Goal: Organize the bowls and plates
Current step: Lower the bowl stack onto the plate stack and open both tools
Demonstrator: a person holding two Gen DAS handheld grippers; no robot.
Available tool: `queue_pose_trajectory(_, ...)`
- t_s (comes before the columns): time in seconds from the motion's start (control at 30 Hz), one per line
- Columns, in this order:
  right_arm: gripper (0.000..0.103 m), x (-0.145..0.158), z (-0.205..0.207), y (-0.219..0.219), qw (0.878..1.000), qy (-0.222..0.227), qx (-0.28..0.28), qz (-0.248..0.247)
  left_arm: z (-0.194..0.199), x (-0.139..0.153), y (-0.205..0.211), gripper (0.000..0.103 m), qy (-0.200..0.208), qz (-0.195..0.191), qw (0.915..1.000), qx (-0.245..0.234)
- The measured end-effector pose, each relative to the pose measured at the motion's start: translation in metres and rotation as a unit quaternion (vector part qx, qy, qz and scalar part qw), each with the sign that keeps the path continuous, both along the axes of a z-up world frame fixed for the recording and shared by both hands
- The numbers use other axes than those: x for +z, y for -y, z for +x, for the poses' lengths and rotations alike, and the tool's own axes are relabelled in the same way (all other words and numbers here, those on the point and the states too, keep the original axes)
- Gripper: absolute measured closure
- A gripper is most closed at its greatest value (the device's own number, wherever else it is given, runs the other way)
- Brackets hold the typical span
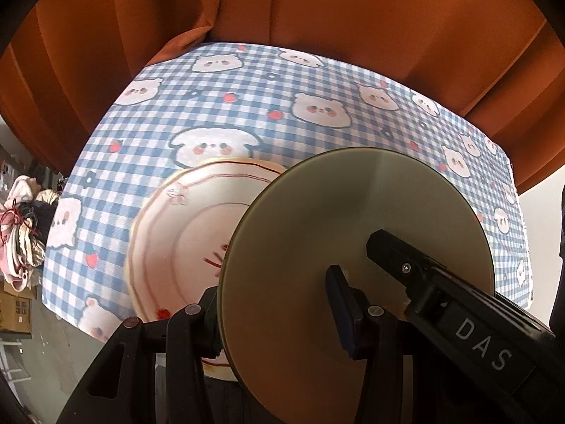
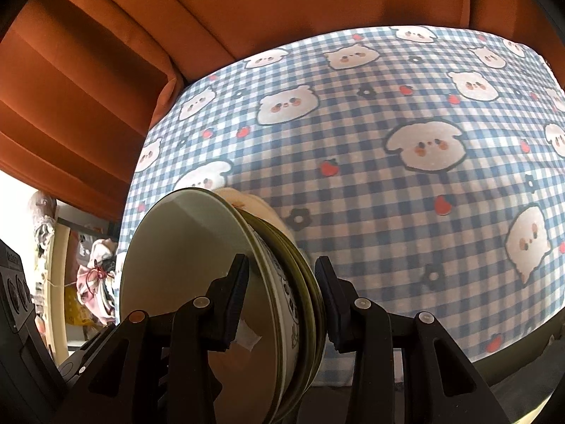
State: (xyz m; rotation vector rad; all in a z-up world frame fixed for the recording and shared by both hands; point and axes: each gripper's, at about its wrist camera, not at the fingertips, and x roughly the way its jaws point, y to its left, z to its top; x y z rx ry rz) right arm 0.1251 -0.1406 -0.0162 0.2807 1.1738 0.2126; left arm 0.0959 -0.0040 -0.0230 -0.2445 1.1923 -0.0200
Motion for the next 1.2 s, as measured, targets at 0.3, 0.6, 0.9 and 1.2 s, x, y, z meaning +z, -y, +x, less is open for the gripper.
queue_pose_trajectory(0.3,0.061,-0.009,0.009,-0.051,1.0,-0.006,0.001,0.007,0.003,-0.01,-0.049,0.056,-0.009,0.008,0.9999,0.0)
queue_pose_trajectory(0.6,0.061,-0.027,0.017,-0.09,1.0,-0.029,0.007,0.002,0.009,-0.028,-0.081,0.056,-0.033,0.001,0.9995,0.003)
queue_pose_trajectory(0.9,0.061,-0.029,0.027,-0.099,1.0,-0.027,0.007,-0.012,0.019,-0.028,-0.082,0.056,-0.024,0.008,0.9996,-0.013)
queue_pose_trajectory(1.2,0.06,-0.033,0.024,-0.094,0.999,-0.029,-0.005,-0.012,0.013,-0.027,-0.077,0.057,-0.001,0.018,0.9992,-0.036)
